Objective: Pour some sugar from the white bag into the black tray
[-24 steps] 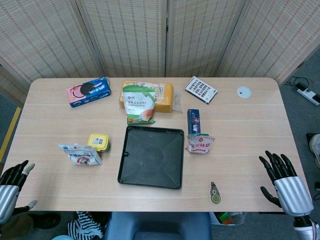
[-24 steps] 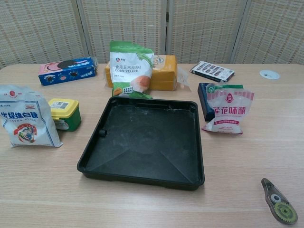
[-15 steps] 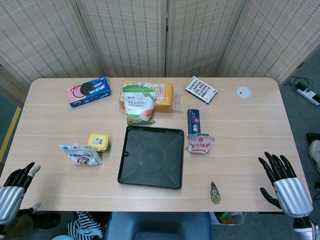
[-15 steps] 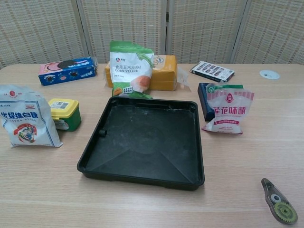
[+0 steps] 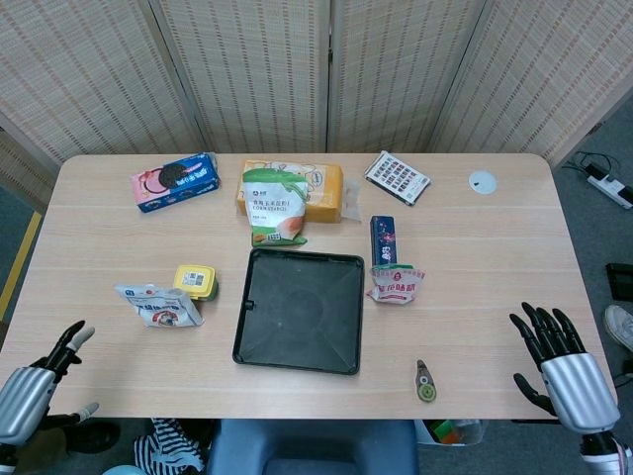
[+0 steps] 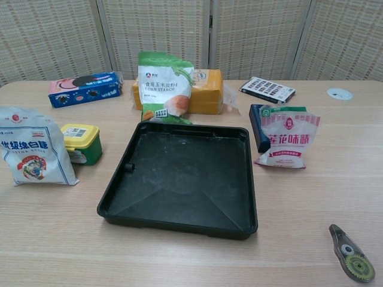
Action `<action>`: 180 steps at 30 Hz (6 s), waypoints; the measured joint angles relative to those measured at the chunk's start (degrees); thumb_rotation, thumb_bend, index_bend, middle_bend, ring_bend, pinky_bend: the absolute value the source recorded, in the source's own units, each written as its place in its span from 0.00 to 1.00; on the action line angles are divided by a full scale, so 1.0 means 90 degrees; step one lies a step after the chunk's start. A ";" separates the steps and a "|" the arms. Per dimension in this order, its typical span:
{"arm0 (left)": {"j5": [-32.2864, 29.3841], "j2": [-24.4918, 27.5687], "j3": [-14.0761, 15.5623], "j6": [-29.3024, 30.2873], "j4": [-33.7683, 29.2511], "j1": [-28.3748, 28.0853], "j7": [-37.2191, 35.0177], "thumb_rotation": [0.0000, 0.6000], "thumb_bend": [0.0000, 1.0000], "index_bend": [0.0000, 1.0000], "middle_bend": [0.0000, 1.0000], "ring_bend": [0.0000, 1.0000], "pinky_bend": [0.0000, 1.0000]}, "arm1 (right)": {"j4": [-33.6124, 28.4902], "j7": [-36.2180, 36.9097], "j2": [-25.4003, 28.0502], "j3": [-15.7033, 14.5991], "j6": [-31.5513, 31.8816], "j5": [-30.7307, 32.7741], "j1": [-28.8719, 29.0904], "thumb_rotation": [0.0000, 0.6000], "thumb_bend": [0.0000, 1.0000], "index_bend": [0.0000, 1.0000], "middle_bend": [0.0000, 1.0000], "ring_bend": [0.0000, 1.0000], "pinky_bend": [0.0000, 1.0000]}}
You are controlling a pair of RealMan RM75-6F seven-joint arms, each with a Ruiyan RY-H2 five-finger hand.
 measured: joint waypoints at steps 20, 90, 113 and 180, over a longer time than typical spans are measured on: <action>-0.2233 0.0367 -0.0201 -0.4968 0.1097 -0.2096 -0.6672 1.00 0.19 0.02 0.19 1.00 1.00 | 0.0059 0.0081 -0.0043 -0.0045 -0.0039 -0.0136 0.0067 1.00 0.30 0.00 0.00 0.00 0.00; -0.2135 -0.2931 -0.0919 -0.5341 0.4082 -0.2869 -0.5602 1.00 0.19 0.32 0.36 1.00 1.00 | 0.0076 0.0191 -0.0009 -0.0169 0.0088 -0.0416 0.0059 1.00 0.30 0.00 0.00 0.00 0.00; -0.2602 -0.3192 -0.1198 -0.5435 0.3983 -0.2857 -0.4779 1.00 0.19 0.66 0.70 1.00 1.00 | 0.0082 0.0266 0.0017 -0.0121 0.0149 -0.0379 0.0053 1.00 0.30 0.00 0.00 0.00 0.00; -0.9945 -0.1897 -0.1626 0.0072 -0.2005 -0.5535 0.7221 1.00 0.27 0.92 0.96 1.00 1.00 | 0.0220 0.0756 0.0218 -0.0385 0.0411 -0.1006 0.0093 1.00 0.30 0.00 0.00 0.00 0.00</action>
